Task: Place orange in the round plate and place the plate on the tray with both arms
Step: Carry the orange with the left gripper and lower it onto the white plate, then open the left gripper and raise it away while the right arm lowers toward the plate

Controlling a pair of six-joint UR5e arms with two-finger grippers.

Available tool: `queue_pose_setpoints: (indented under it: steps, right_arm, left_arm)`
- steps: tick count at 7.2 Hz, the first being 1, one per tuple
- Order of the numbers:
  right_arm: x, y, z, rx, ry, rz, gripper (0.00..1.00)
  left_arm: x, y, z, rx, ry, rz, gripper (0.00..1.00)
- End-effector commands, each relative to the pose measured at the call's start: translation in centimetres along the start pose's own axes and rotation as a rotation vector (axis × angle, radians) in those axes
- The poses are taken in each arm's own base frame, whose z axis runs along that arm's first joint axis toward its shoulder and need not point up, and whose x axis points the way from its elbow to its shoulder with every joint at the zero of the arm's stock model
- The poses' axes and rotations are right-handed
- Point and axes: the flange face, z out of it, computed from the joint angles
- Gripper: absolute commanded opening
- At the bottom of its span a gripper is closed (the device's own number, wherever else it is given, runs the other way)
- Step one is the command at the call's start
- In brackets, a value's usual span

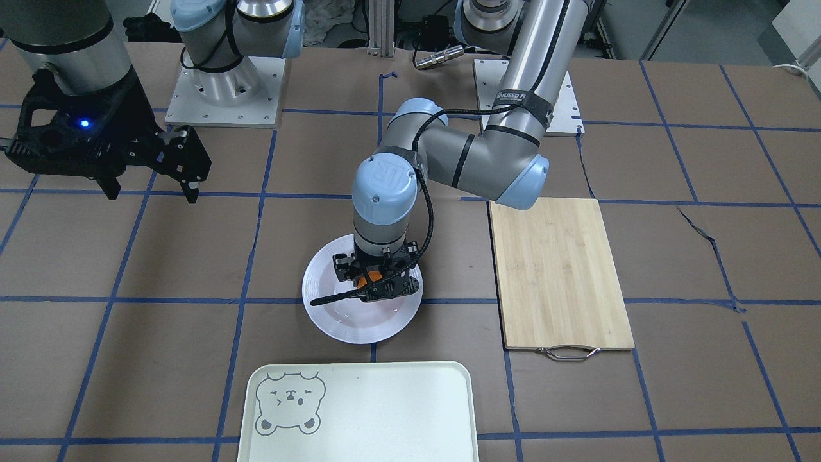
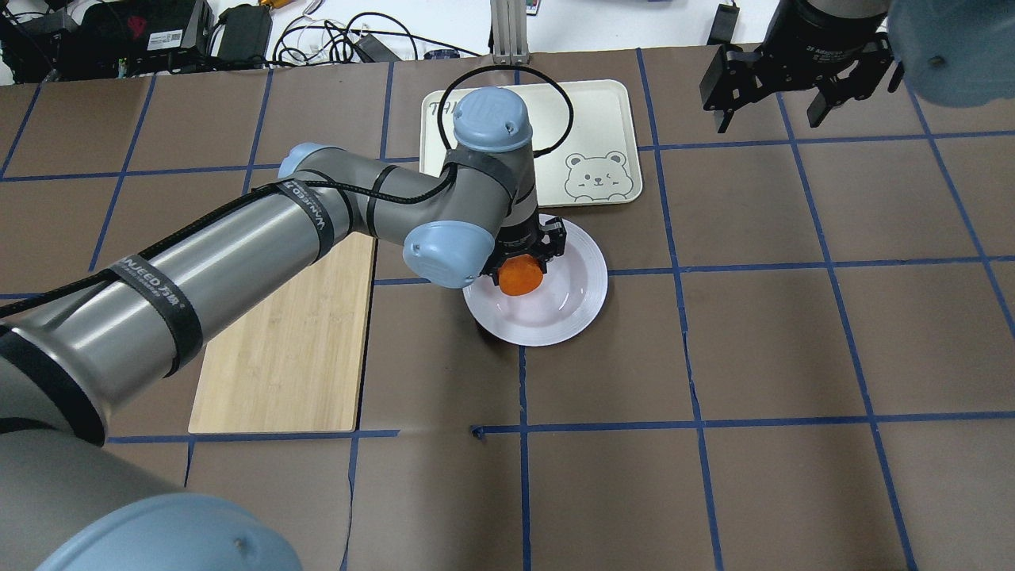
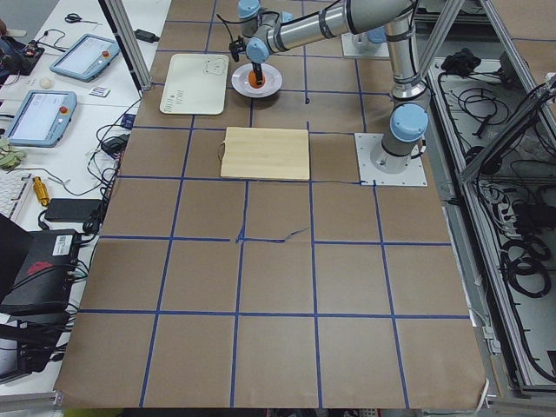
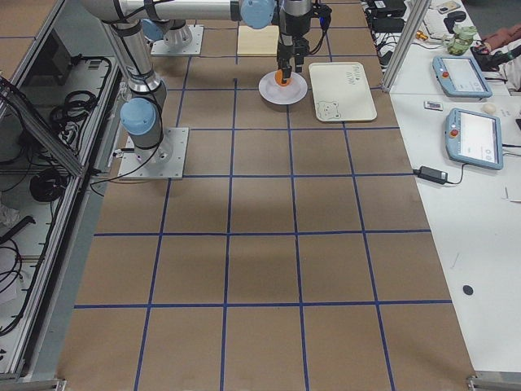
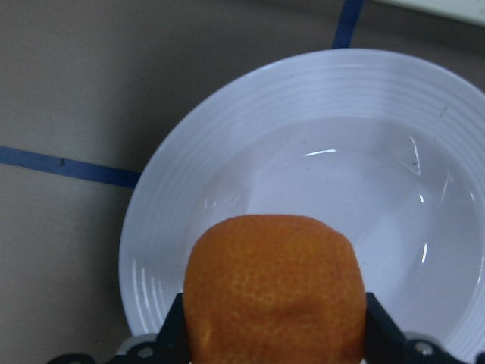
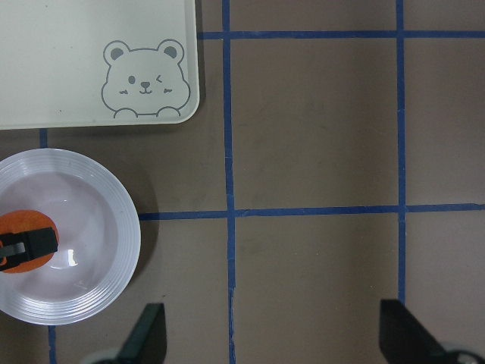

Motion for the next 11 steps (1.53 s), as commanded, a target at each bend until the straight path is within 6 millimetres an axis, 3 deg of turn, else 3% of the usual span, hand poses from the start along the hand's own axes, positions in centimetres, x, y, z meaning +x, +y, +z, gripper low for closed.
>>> queue_pose_setpoints:
  steps: [1, 2, 4, 6, 7, 9, 11]
  right_arm:
    - [0.5, -0.2, 0.7, -0.013, -0.002, 0.009, 1.00]
    - [0.4, -0.1, 1.0, -0.013, -0.002, 0.009, 1.00]
    - [0.4, -0.1, 1.0, -0.006, -0.002, 0.010, 1.00]
    - [0.5, -0.2, 2.3, 0.021, -0.002, 0.005, 1.00]
    - [-0.4, -0.6, 2.5, 0.045, -0.087, 0.025, 1.00]
    - [-1.7, -1.1, 9.6, 0.019, -0.168, 0.074, 1.00]
    - [-3.0, 1.8, 16.1, 0.042, -0.277, 0.090, 1.00]
  left_arm:
    - [0.5, -0.1, 1.2, 0.007, 0.005, -0.011, 0.99]
    - [0.5, -0.1, -0.2, 0.026, 0.014, 0.001, 1.00]
    - [-1.1, -0.8, -5.9, 0.016, 0.007, 0.006, 1.00]
    - [-3.6, 0.8, -15.1, -0.064, -0.035, 0.129, 1.00]
    - [-5.5, 1.4, -19.0, -0.098, -0.049, 0.159, 1.00]
    - [-8.1, 3.7, -25.2, -0.030, -0.020, 0.248, 1.00]
    - [-9.5, 6.8, -29.3, 0.039, 0.007, 0.253, 1.00]
